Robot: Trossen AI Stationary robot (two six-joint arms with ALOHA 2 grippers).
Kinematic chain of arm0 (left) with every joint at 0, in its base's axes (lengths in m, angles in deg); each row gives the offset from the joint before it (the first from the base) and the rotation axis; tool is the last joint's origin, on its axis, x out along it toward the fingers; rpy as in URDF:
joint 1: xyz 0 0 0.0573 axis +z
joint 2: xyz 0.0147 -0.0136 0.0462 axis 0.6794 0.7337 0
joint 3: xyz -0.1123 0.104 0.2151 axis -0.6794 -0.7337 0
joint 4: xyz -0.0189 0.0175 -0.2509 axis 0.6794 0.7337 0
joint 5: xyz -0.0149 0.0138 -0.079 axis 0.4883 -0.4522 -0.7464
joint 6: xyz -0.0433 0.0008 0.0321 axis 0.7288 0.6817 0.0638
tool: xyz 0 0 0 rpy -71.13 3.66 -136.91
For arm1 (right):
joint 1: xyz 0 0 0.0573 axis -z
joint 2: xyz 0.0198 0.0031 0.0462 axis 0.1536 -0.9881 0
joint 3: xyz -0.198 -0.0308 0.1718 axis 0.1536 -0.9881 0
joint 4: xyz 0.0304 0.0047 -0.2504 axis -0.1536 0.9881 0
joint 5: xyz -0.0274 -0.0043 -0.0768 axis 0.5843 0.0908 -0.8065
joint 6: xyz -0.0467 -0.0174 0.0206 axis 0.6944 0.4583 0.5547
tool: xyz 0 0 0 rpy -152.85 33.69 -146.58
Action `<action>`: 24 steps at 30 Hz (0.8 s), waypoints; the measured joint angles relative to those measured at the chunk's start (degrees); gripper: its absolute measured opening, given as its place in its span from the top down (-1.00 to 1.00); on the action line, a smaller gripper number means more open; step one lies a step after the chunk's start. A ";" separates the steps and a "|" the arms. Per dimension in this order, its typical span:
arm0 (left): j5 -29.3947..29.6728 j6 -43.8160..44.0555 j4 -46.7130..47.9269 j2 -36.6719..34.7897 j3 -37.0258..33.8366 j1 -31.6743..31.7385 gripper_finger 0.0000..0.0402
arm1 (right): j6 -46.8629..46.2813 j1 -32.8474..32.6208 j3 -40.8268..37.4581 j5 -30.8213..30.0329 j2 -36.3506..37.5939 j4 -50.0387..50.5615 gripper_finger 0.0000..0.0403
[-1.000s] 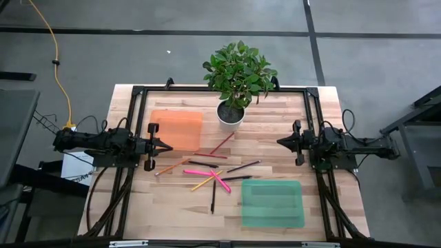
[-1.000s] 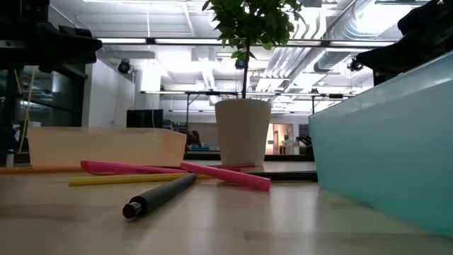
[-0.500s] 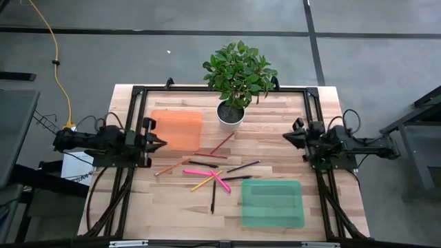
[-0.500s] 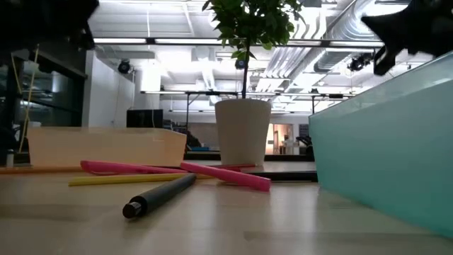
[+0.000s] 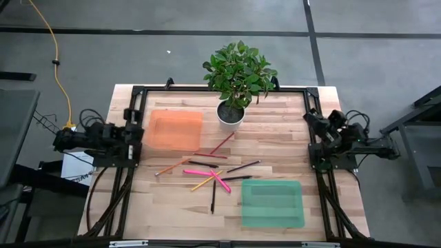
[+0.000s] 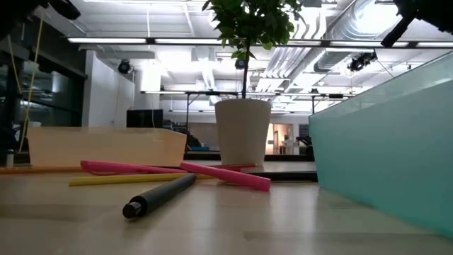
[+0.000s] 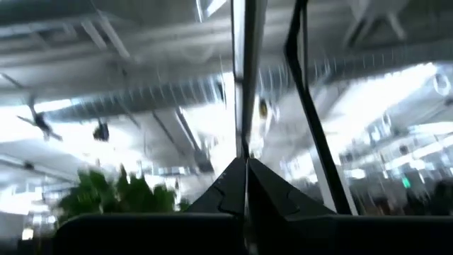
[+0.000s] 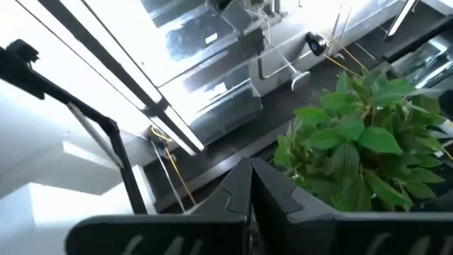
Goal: Sort pens & pencils
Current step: Put the blue colored pencil into the green bin
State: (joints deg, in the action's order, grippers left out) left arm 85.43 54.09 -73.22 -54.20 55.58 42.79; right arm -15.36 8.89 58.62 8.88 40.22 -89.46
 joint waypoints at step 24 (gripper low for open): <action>1.35 -1.32 -12.33 0.02 0.02 0.00 0.97 | -1.52 -0.15 14.85 0.66 -7.23 11.24 1.00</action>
State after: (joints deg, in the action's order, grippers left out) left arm 86.78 52.77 -85.55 -54.18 55.60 42.79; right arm -16.88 8.74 73.47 9.54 32.99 -78.22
